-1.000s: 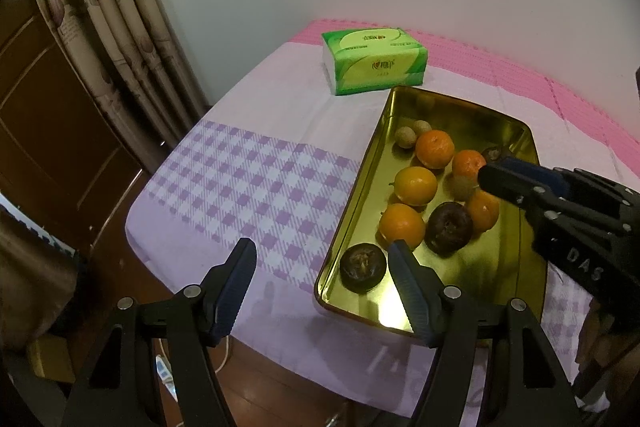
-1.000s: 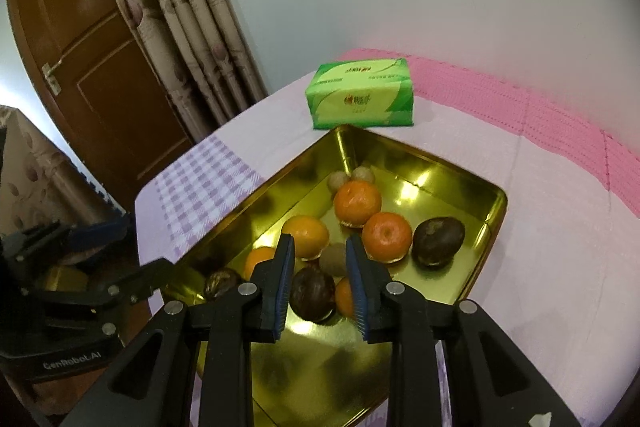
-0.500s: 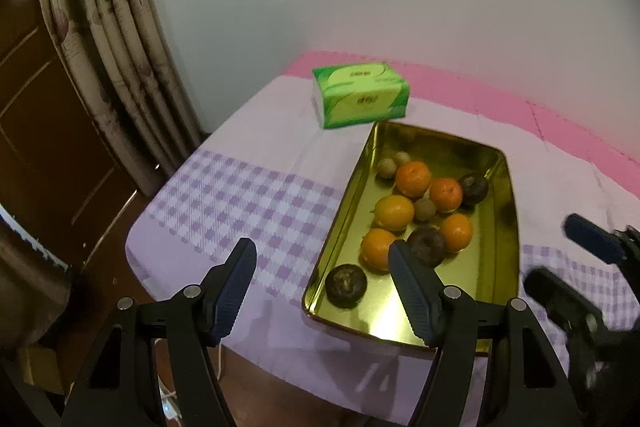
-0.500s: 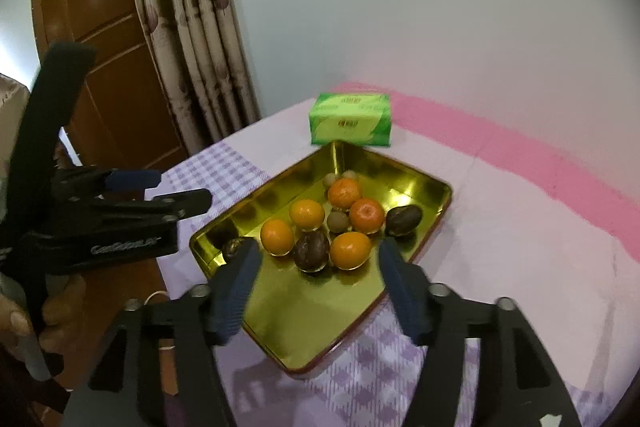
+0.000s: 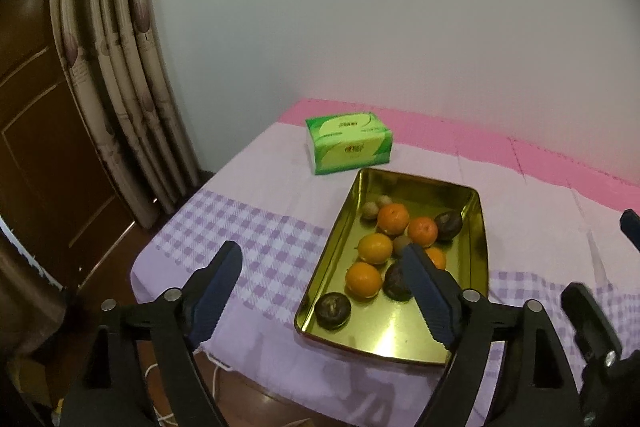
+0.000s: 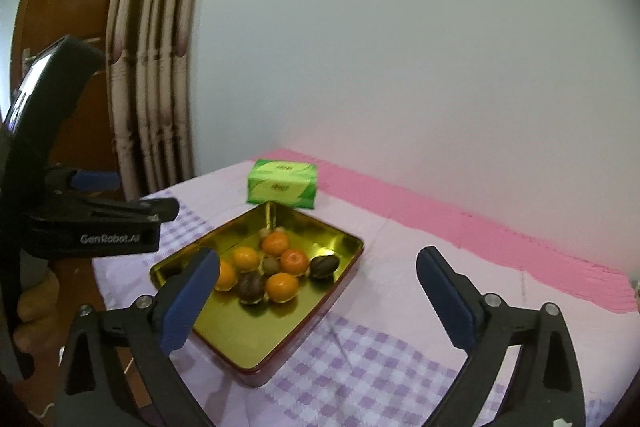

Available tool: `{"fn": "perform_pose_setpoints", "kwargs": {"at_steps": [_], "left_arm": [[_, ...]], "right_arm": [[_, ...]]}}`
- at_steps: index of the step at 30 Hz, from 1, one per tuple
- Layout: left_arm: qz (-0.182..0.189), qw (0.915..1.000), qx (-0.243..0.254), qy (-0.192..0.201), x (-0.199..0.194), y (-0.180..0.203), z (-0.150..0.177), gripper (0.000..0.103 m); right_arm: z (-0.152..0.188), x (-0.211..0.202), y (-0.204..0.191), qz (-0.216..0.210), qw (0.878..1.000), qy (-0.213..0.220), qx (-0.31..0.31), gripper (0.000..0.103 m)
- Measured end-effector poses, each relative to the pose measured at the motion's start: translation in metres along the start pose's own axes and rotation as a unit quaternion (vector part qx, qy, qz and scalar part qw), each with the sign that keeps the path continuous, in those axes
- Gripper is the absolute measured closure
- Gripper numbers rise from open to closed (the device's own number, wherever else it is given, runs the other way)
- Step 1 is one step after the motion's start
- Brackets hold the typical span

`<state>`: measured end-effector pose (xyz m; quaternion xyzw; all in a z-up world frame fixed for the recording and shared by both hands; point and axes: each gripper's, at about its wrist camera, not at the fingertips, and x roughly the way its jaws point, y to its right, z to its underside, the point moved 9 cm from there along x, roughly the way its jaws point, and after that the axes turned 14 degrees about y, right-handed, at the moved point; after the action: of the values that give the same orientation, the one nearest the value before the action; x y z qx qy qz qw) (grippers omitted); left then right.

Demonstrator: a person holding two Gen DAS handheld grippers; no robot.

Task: Organize fruits

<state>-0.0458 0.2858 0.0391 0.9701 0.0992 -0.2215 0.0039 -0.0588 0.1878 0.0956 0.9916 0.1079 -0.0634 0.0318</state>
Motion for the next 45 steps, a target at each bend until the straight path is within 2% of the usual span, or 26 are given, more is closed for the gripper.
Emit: {"fn": "perform_pose_setpoints", "kwargs": {"at_steps": [3, 8, 11, 16, 23, 31, 35, 39, 41, 42, 45], "left_arm": [[-0.011, 0.9997, 0.003, 0.02, -0.006, -0.002, -0.008, 0.014], [-0.003, 0.9982, -0.016, 0.057, -0.025, -0.005, -0.024, 0.0], [-0.001, 0.9963, -0.023, 0.083, -0.039, -0.008, -0.036, 0.0], [0.008, 0.9946, -0.018, 0.102, -0.054, -0.003, -0.044, 0.0], [0.021, 0.9965, -0.011, 0.08, -0.052, 0.008, -0.04, 0.0], [0.045, 0.9974, -0.035, 0.044, -0.043, 0.013, -0.027, 0.0], [0.021, 0.9979, -0.048, 0.036, -0.037, 0.009, -0.017, 0.0], [0.008, 0.9992, -0.034, 0.019, -0.029, 0.011, -0.009, 0.0], [0.0, 0.9995, -0.027, 0.014, -0.027, 0.012, -0.007, 0.0], [-0.002, 0.9997, -0.024, 0.01, -0.026, 0.013, -0.005, 0.0], [-0.015, 0.9998, -0.011, 0.0, -0.023, 0.014, -0.002, 0.0]], "right_arm": [[-0.01, -0.007, 0.009, 0.014, 1.0, 0.016, 0.011, 0.002], [-0.019, -0.018, 0.013, 0.017, 0.999, 0.026, 0.013, 0.001], [-0.022, -0.022, 0.01, 0.016, 0.999, 0.031, 0.004, 0.001], [-0.023, -0.026, 0.009, 0.014, 0.999, 0.032, -0.001, 0.001], [-0.025, -0.035, 0.018, 0.023, 0.999, 0.034, 0.01, 0.001], [-0.015, -0.038, 0.024, 0.018, 1.0, 0.019, 0.017, 0.001], [0.005, -0.029, 0.044, 0.016, 0.999, -0.017, 0.044, 0.001], [0.052, -0.009, 0.096, 0.037, 0.994, -0.092, 0.053, 0.001], [0.085, 0.002, 0.129, 0.051, 0.987, -0.144, 0.056, 0.001], [0.107, 0.006, 0.157, 0.078, 0.98, -0.176, 0.05, 0.001], [0.147, 0.011, 0.214, 0.115, 0.964, -0.231, 0.058, 0.002]]}}
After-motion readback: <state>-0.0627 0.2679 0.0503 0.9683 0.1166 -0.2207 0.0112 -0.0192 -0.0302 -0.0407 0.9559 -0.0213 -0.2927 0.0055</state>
